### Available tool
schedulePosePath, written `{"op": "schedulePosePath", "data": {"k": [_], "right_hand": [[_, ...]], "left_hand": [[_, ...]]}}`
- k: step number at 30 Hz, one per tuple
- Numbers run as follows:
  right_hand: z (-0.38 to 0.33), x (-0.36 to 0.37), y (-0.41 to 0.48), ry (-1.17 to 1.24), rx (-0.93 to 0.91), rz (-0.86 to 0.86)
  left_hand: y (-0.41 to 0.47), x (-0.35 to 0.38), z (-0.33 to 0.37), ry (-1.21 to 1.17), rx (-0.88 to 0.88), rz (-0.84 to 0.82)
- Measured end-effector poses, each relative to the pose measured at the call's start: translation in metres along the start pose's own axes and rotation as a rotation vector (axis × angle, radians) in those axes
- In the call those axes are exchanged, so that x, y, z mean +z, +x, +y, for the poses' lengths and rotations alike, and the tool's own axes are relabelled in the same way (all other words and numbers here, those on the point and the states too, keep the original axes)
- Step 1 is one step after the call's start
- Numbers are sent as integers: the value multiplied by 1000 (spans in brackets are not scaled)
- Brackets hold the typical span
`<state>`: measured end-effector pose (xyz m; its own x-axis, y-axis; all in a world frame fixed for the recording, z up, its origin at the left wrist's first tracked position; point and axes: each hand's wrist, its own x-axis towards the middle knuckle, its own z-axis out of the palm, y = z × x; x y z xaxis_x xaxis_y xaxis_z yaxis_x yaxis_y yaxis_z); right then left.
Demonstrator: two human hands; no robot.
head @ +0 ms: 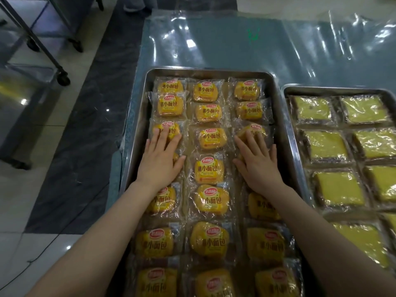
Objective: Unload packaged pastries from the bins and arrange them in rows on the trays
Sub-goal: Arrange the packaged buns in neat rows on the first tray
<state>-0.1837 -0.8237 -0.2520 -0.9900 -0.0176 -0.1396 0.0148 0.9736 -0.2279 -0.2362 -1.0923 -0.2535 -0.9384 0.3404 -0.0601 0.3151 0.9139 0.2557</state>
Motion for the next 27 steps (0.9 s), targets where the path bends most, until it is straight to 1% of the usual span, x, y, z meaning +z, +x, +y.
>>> {"op": "schedulePosePath", "data": {"k": [3, 6, 9, 11, 14, 16, 18, 19, 21, 24, 27], "right_hand": [[-2, -1, 3, 13, 14, -3], [-5, -10, -6, 65, 1, 43], [-2, -18, -35, 118, -12, 101], [4, -16, -64, 123, 12, 91], [6, -6, -102, 103, 68, -21], [2, 3, -109, 53, 61, -108], [-2, 6, -103, 22, 35, -140], [-3, 6, -99, 16, 16, -139], [-5, 6, -91, -6, -10, -140], [-5, 6, -83, -65, 6, -133], [-11, 2, -80, -32, 3, -77]], "left_hand": [[-3, -5, 1, -36, 6, 19], [-10, -16, 6, -47, -12, 55], [-34, -28, 13, -123, -27, 140], [-60, -30, 17, -163, -27, 161], [-98, -20, 22, -170, -45, 97], [-113, -7, 25, -137, -98, -22], [-119, 4, 26, -67, -136, -123], [-119, 8, 27, -33, -134, -141], [-116, 12, 26, 4, -120, -151], [-109, 11, 24, 3, -122, -157], [-106, 9, 23, -13, -124, -124]]}}
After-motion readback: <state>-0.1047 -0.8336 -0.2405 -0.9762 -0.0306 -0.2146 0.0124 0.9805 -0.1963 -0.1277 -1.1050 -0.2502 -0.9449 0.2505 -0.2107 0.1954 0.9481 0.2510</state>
